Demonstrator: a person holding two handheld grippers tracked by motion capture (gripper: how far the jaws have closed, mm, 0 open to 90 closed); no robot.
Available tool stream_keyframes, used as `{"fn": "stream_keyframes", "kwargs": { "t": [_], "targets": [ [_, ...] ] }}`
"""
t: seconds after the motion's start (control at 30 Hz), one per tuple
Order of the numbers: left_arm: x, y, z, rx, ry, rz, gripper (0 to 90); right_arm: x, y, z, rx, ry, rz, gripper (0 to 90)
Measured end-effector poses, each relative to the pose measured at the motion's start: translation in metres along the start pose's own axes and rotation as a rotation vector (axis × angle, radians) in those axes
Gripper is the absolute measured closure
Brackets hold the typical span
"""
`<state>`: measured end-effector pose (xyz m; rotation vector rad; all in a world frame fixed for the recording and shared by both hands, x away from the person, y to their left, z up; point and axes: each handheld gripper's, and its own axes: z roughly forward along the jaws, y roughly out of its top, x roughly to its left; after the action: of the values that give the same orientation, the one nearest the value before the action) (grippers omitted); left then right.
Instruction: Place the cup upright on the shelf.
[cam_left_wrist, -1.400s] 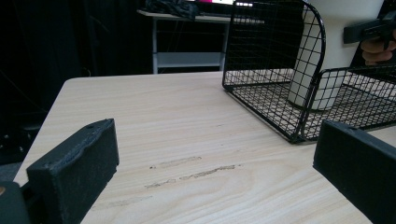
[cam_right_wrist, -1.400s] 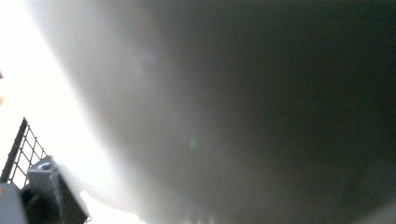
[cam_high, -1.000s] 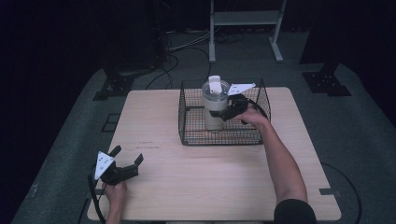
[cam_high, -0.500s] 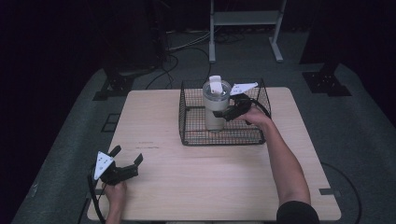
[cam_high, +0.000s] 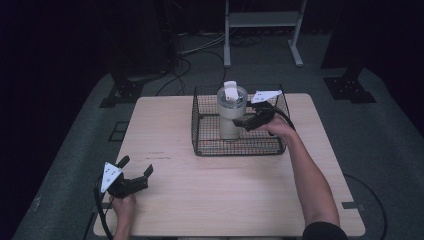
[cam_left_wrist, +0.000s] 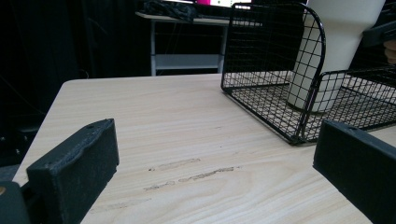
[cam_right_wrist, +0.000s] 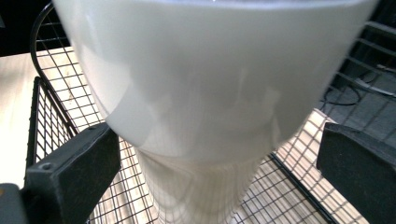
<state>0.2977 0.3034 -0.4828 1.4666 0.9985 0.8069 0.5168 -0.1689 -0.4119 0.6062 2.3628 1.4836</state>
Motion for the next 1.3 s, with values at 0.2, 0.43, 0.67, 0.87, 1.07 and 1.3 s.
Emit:
{"fn": "stream_keyframes", "kwargs": {
  "t": [0.2, 0.43, 0.67, 0.87, 1.07, 1.3],
  "targets": [
    [0.0, 0.0, 0.0, -0.001, -0.001, -0.001, 0.0, 0.002, 0.002, -0.011, 0.004, -0.034, -0.009, 0.0],
    [0.0, 0.0, 0.0, 0.0, -0.001, 0.0, 0.0, 0.008, 0.005, -0.024, -0.029, -0.066, -0.014, 0.0],
    [0.0, 0.0, 0.0, 0.0, -0.001, 0.0, 0.0, 0.011, 0.007, -0.035, -0.054, -0.087, 0.013, 0.0],
    [0.0, 0.0, 0.0, 0.001, -0.001, 0.002, 0.0, 0.016, 0.006, -0.045, -0.075, -0.098, 0.031, 0.0],
    [-0.001, 0.0, 0.0, 0.002, 0.002, 0.004, 0.0, 0.027, 0.008, -0.053, -0.075, -0.091, 0.033, 0.0],
    [-0.001, 0.0, 0.0, 0.004, 0.003, 0.006, 0.0, 0.037, 0.001, -0.065, -0.082, -0.093, 0.081, 0.0]
  ]
}}
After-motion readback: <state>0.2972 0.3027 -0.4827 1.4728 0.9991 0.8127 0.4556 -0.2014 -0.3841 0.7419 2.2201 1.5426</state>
